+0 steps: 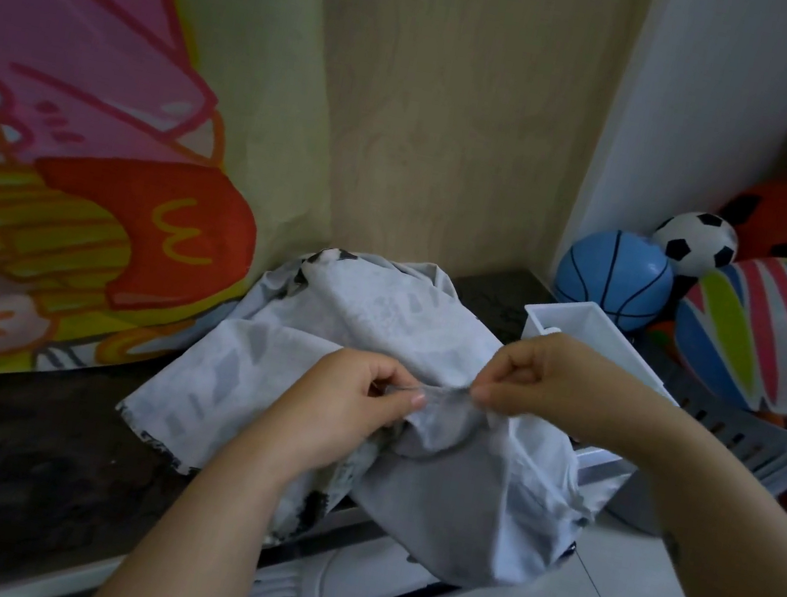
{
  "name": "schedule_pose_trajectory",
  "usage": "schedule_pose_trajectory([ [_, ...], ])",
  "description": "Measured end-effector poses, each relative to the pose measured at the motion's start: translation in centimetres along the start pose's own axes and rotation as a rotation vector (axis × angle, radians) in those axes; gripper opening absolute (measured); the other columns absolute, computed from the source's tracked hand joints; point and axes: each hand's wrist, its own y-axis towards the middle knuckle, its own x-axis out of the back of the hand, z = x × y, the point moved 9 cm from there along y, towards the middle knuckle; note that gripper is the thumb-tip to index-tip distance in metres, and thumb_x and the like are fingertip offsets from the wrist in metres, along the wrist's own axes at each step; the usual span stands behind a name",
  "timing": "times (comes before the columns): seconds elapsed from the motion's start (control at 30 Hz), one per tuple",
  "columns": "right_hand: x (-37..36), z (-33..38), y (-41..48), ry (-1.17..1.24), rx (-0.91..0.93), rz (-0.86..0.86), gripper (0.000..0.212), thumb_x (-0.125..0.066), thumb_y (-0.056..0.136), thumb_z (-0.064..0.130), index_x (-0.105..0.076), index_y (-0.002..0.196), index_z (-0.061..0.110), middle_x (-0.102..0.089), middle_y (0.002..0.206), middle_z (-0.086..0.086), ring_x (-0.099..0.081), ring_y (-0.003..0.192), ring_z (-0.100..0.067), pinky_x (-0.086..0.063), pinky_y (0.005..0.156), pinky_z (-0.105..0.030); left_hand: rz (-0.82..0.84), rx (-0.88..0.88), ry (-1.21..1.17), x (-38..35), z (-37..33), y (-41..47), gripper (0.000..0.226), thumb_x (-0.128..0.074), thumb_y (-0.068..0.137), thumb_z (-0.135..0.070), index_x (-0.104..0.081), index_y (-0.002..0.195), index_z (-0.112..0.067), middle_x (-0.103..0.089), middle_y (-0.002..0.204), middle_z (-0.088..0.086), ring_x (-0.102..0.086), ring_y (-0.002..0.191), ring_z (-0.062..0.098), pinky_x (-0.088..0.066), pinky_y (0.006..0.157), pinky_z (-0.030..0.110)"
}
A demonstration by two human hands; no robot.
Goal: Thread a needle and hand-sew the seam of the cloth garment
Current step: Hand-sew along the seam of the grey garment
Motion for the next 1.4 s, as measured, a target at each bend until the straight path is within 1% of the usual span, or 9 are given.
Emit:
schedule_pose_trajectory([
  [0.07, 1.5, 0.0, 0.3, -0.027, 0.019, -0.151, 0.003, -0.070, 0.082, 0.027, -0.073, 0.081, 0.028, -0.071, 0.081, 0.017, -0.063, 0.076, 0.002, -0.042, 0.063, -0.005, 0.004, -0.001, -0.008, 0.1, -0.1, -0.1, 0.009, -0.067, 0.088, -0.025, -0.071, 0.080, -0.023, -0.067, 0.070, -0.013, -0.057, 0.065, -0.004, -0.045, 0.066, 0.013],
  [0.13, 1.8, 0.3, 0.6, -0.211, 0.039, -0.219, 0.007, -0.067, 0.085, 0.028, -0.070, 0.082, 0.034, -0.066, 0.087, 0.018, -0.058, 0.076, 0.002, -0.037, 0.063, -0.007, 0.010, -0.001, -0.010, 0.0, -0.3, -0.2, 0.011, -0.067, 0.088, -0.026, -0.070, 0.078, -0.025, -0.066, 0.070, -0.012, -0.057, 0.066, -0.003, -0.046, 0.068, 0.016],
  [0.23, -0.4, 0.6, 1.1, -0.405, 0.087, -0.109, 0.018, -0.061, 0.090, 0.018, -0.070, 0.090, 0.034, -0.060, 0.089, 0.017, -0.054, 0.075, 0.002, -0.036, 0.061, -0.004, 0.009, 0.003, -0.008, 0.0, -0.3, -0.4, 0.014, -0.067, 0.088, -0.026, -0.069, 0.075, -0.027, -0.066, 0.070, -0.012, -0.057, 0.065, -0.004, -0.046, 0.069, 0.017],
  [0.37, -1.2, 1.1, 1.2, -0.452, 0.119, -0.067, 0.026, -0.056, 0.090, 0.008, -0.072, 0.101, 0.025, -0.058, 0.089, 0.017, -0.051, 0.074, 0.004, -0.039, 0.062, 0.000, 0.000, 0.015, -0.029, 0.2, -0.2, -0.4, 0.013, -0.066, 0.088, -0.025, -0.069, 0.076, -0.026, -0.067, 0.071, -0.011, -0.057, 0.064, -0.003, -0.048, 0.069, 0.018],
  [0.63, -0.8, 1.2, 1.1, -0.393, 0.140, -0.094, 0.026, -0.058, 0.089, 0.006, -0.073, 0.094, 0.027, -0.063, 0.089, 0.014, -0.054, 0.076, 0.004, -0.041, 0.070, -0.001, -0.001, -0.004, -0.040, 0.3, -0.3, -0.4, 0.012, -0.065, 0.089, -0.023, -0.070, 0.078, -0.021, -0.066, 0.071, -0.004, -0.056, 0.062, 0.000, -0.048, 0.069, 0.021],
  [0.87, -0.8, 1.3, 0.9, -0.369, 0.147, -0.100, 0.027, -0.056, 0.089, 0.005, -0.074, 0.094, 0.024, -0.062, 0.086, 0.016, -0.053, 0.075, 0.004, -0.038, 0.071, 0.002, 0.013, 0.001, -0.075, 0.2, -0.2, -0.3, 0.011, -0.066, 0.088, -0.023, -0.070, 0.078, -0.024, -0.070, 0.078, 0.001, -0.058, 0.065, 0.000, -0.049, 0.073, 0.023],
  [1.03, -0.9, 1.4, 0.8, -0.346, 0.142, -0.096, 0.026, -0.056, 0.090, 0.007, -0.073, 0.093, 0.026, -0.065, 0.088, 0.015, -0.055, 0.078, 0.002, -0.040, 0.073, -0.001, 0.026, -0.002, -0.100, 0.0, -0.2, -0.3, 0.012, -0.066, 0.088, -0.024, -0.070, 0.077, -0.025, -0.067, 0.071, -0.008, -0.058, 0.064, -0.001, -0.048, 0.070, 0.018],
  [1.23, -1.2, 1.4, 0.9, -0.284, 0.138, -0.093, 0.028, -0.056, 0.090, 0.007, -0.073, 0.093, 0.029, -0.070, 0.095, 0.009, -0.062, 0.085, -0.005, -0.045, 0.081, -0.011, 0.057, -0.006, -0.177, -0.1, -0.2, -0.2, 0.012, -0.065, 0.088, -0.022, -0.069, 0.077, -0.024, -0.065, 0.067, -0.015, -0.057, 0.064, -0.002, -0.045, 0.068, 0.014],
  [1.4, -1.0, 2.1, 0.6, -0.143, 0.171, -0.113, 0.025, -0.059, 0.087, 0.003, -0.074, 0.087, 0.023, -0.072, 0.086, 0.007, -0.063, 0.076, -0.001, -0.050, 0.072, -0.014, 0.047, 0.006, -0.261, 0.1, -0.2, -0.2, 0.014, -0.063, 0.089, -0.018, -0.068, 0.076, -0.021, -0.063, 0.064, -0.016, -0.057, 0.062, -0.002, -0.046, 0.067, 0.012],
])
